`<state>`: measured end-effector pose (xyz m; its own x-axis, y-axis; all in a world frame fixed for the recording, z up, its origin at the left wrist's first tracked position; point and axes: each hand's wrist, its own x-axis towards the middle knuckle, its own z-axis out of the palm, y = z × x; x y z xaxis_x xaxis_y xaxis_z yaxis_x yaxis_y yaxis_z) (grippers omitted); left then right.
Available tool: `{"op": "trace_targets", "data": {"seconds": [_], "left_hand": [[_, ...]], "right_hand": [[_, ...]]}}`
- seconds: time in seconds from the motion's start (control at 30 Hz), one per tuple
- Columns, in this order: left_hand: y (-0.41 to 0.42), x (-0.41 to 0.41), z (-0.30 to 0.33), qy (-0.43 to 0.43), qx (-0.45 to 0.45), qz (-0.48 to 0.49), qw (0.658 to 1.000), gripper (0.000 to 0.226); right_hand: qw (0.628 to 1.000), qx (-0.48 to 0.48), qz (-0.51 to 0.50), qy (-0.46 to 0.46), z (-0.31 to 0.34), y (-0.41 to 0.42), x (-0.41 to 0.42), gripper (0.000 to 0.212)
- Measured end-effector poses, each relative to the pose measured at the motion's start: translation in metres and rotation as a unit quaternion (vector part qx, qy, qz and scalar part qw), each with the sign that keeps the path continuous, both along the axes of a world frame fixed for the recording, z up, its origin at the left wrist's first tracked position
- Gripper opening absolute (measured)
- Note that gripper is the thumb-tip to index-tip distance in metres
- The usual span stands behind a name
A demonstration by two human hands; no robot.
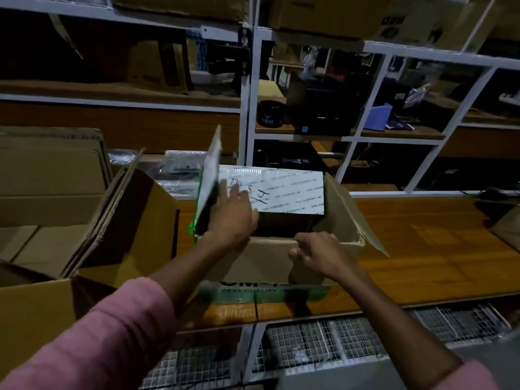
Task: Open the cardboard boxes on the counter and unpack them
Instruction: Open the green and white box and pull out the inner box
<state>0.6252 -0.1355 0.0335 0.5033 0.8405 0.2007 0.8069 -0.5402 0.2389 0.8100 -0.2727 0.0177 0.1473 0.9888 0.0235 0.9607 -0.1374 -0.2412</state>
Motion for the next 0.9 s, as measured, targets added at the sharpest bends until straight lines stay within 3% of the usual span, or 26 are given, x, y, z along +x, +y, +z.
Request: {"op": "trace_targets", "data": {"seconds": [0.07,0.13,0.2,0.27,0.33,0.47,0.57,0.73,0.9], "left_hand": [[0.019,-0.025,-0.005,0.043,0.024,0.063,0.997,0.06],[0.03,-0.048,-0.013,0.036,-0.026,0.127,0.991,0.063],[0.037,-0.065,-0.023,-0.054,-0.117,0.166,0.978,0.057],[0.039,-0.076,-0.031,-0.173,-0.214,0.187,0.943,0.045],[0.033,-0.077,-0.034,-0.245,-0.251,0.2,0.915,0.039],[0.023,-0.068,-0.036,-0.233,-0.209,0.206,0.927,0.032],[0.019,-0.071,-0.035,-0.187,-0.184,0.201,0.944,0.031],[0.011,-0.083,-0.039,-0.184,-0.165,0.197,0.949,0.037],[0.001,-0.103,-0.047,-0.195,-0.166,0.185,0.949,0.054]], "right_hand": [[1.0,-0.016,0.002,-0.022,0.002,0.0,0.004,0.01],[0.999,-0.041,0.012,-0.026,0.004,0.004,0.006,0.01],[0.997,-0.068,0.022,-0.023,0.006,0.009,0.006,0.017],[0.996,-0.08,0.03,-0.034,0.007,0.016,0.003,0.02],[0.995,-0.075,0.045,-0.044,0.008,0.02,-0.003,0.019],[0.994,-0.055,0.092,-0.034,0.003,0.025,-0.022,0.033],[0.994,-0.02,0.103,-0.024,0.001,0.023,-0.032,0.029],[0.991,0.074,0.078,-0.085,-0.008,0.015,-0.046,0.028],[0.993,0.017,0.102,-0.06,-0.009,0.006,-0.058,0.034]]}}
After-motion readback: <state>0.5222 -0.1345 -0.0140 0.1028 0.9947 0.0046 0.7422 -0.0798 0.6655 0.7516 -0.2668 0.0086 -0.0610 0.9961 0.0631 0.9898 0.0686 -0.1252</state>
